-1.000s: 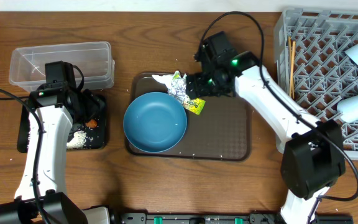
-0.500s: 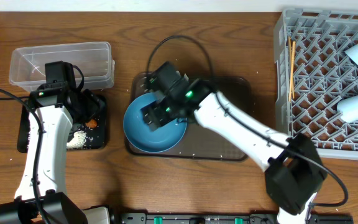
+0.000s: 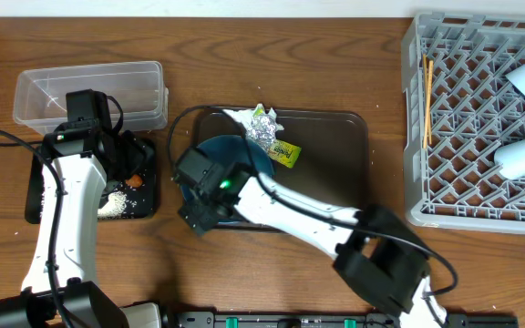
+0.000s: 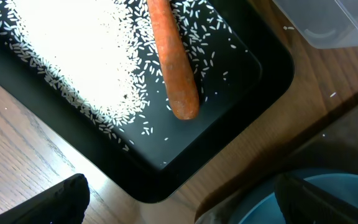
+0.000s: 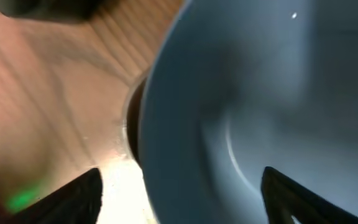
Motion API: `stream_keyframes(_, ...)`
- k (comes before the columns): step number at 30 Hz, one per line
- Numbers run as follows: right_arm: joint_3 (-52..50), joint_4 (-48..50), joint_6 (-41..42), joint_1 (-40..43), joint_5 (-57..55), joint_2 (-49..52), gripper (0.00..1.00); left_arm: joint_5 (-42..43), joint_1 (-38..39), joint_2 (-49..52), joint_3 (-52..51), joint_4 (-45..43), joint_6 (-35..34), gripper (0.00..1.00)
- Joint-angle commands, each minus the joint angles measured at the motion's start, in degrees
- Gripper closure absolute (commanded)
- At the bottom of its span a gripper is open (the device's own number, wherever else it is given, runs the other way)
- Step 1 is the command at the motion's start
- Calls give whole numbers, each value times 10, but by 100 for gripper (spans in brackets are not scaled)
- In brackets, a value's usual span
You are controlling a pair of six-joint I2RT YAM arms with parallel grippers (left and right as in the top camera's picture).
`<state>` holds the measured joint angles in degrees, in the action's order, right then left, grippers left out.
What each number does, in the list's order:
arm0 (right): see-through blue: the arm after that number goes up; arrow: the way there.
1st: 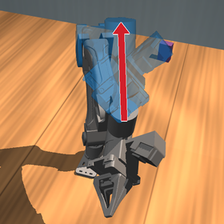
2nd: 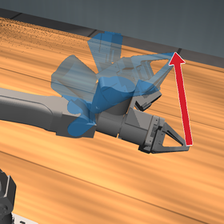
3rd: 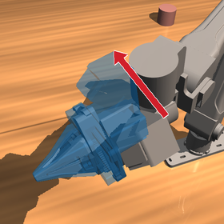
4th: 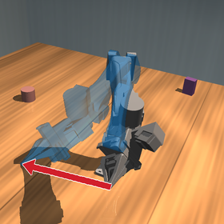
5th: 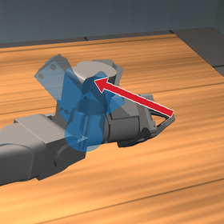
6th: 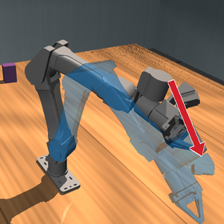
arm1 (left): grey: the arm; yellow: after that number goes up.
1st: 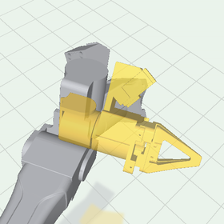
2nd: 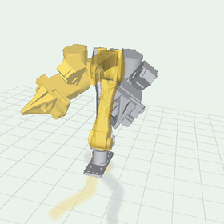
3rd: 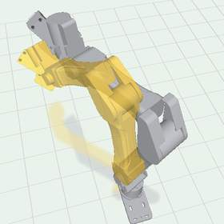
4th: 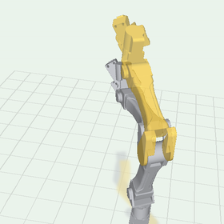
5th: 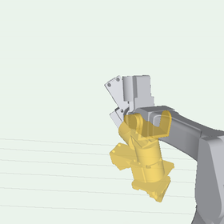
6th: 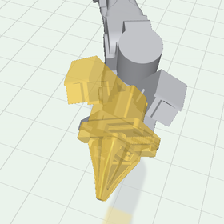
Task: Sort waste into correct bins and load items into the dishwasher rack
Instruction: 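Grasp the plate rim with the right gripper and lift it off the tray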
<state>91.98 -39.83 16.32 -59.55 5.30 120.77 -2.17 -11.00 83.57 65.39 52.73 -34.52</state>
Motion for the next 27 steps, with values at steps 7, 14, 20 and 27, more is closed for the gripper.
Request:
stream_keyframes(7,3,2,2,-5,-25,14,48,-13,-2,-7,5,4,-5,2)
stream_keyframes(14,-6,5,4,-8,-25,17,51,-13,-2,-7,5,4,-5,2)
stream_keyframes(20,-9,7,4,-10,-25,23,57,-13,-2,-7,5,4,-5,2)
stream_keyframes(27,-9,9,15,-10,-25,23,79,-13,-2,-7,5,4,-5,2)
